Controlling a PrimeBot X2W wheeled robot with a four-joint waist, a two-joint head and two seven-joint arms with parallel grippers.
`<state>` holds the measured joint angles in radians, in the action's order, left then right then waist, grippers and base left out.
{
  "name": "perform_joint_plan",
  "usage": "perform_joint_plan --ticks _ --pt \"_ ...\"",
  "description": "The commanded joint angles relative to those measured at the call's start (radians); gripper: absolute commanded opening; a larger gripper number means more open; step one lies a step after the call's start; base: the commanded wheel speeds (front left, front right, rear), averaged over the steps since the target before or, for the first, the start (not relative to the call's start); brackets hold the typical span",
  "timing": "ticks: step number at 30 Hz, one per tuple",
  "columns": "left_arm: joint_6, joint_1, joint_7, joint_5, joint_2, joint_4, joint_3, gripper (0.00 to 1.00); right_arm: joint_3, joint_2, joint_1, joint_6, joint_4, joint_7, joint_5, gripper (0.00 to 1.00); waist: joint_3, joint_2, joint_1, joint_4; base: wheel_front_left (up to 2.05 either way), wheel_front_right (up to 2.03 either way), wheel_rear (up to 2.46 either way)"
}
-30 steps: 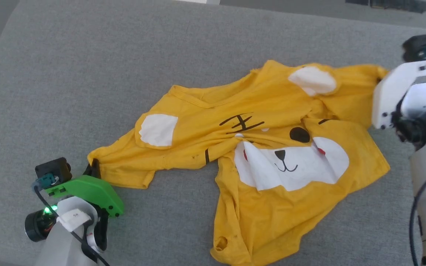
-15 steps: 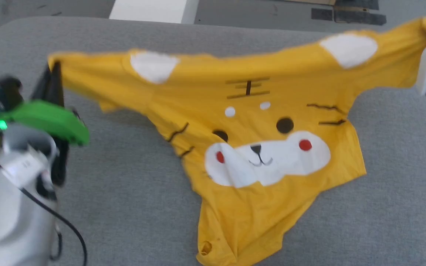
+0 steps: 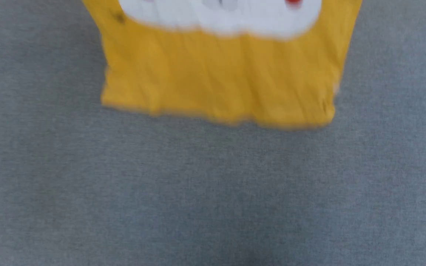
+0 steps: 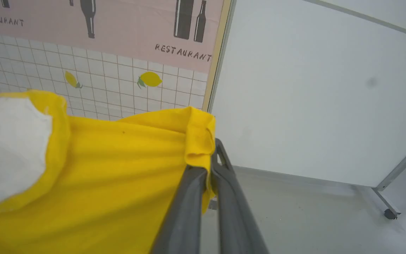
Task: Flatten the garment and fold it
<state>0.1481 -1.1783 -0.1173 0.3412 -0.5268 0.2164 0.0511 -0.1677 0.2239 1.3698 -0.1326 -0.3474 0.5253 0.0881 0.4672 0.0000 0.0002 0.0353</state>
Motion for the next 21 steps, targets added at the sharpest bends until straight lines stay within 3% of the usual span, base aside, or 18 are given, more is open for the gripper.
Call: perform_joint_plan --ticks 1,6,11,16,21 --pt "0.020 -0.063 0.020 -0.017 -0.012 0.013 -0.009 0.00 -0.010 -0.002 0.056 0.002 -0.008 -0.035 0.032 0.00 0.103 0.0000 -0.0002 -0.059 0.00 0.00 0.00" --pt "0.059 -0.211 0.103 -0.042 -0.014 0.040 -0.030 0.00 -0.027 -0.025 0.212 0.002 -0.032 -0.165 0.103 0.00 0.135 0.0000 -0.0002 -0.071 0.00 0.00 0.00" --pt "0.036 -0.251 0.145 -0.036 -0.006 0.089 -0.014 0.00 -0.024 -0.025 0.272 0.002 -0.099 -0.230 0.117 0.00 0.145 0.0000 -0.0002 -0.059 0.00 0.00 0.00" --pt "-0.015 -0.133 0.145 -0.015 0.011 0.169 0.025 0.00 0.023 -0.017 0.160 0.002 -0.162 -0.254 0.055 0.00 0.127 0.0000 -0.0002 -0.041 0.00 0.00 0.00" --pt "-0.069 0.080 0.126 0.030 0.031 0.230 0.052 0.00 0.103 0.000 -0.062 0.002 -0.190 -0.256 -0.066 0.00 0.074 0.0000 -0.0002 -0.034 0.00 0.00 0.00"
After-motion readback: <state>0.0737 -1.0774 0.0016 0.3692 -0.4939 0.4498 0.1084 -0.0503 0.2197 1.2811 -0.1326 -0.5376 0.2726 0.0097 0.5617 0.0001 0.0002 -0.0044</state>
